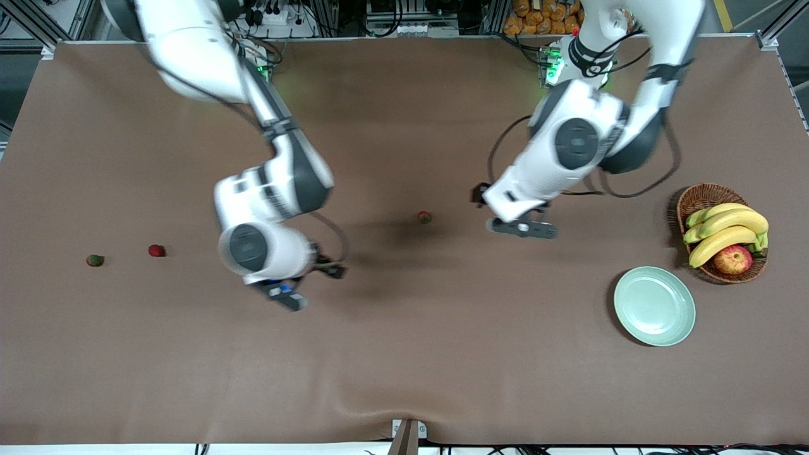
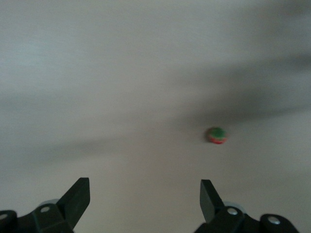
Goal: Collect all strawberries into plate
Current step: 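Grasp the strawberry with the left gripper while the right gripper reaches another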
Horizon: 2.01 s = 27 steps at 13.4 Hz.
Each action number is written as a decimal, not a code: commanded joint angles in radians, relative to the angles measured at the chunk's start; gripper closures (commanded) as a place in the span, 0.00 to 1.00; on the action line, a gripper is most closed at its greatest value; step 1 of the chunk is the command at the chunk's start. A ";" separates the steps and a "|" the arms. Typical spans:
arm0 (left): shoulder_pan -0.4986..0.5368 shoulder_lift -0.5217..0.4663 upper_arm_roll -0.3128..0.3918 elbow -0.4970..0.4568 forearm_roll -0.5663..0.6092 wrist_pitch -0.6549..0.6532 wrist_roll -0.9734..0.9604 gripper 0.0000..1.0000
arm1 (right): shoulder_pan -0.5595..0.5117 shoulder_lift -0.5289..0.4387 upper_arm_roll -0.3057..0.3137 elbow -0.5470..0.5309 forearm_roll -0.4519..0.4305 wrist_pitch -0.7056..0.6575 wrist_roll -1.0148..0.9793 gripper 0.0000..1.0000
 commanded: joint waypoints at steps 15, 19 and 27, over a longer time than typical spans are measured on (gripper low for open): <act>-0.248 0.378 0.012 0.121 0.255 0.355 -0.491 0.00 | -0.522 -0.416 0.008 -0.590 -0.178 0.133 -0.950 0.00; -0.267 0.387 0.012 0.110 0.258 0.356 -0.541 0.00 | -0.539 -0.478 0.008 -0.811 -0.182 0.360 -0.982 0.00; -0.268 0.389 0.016 0.083 0.261 0.356 -0.524 0.21 | -0.605 -0.297 0.010 -0.845 -0.181 0.725 -1.078 0.00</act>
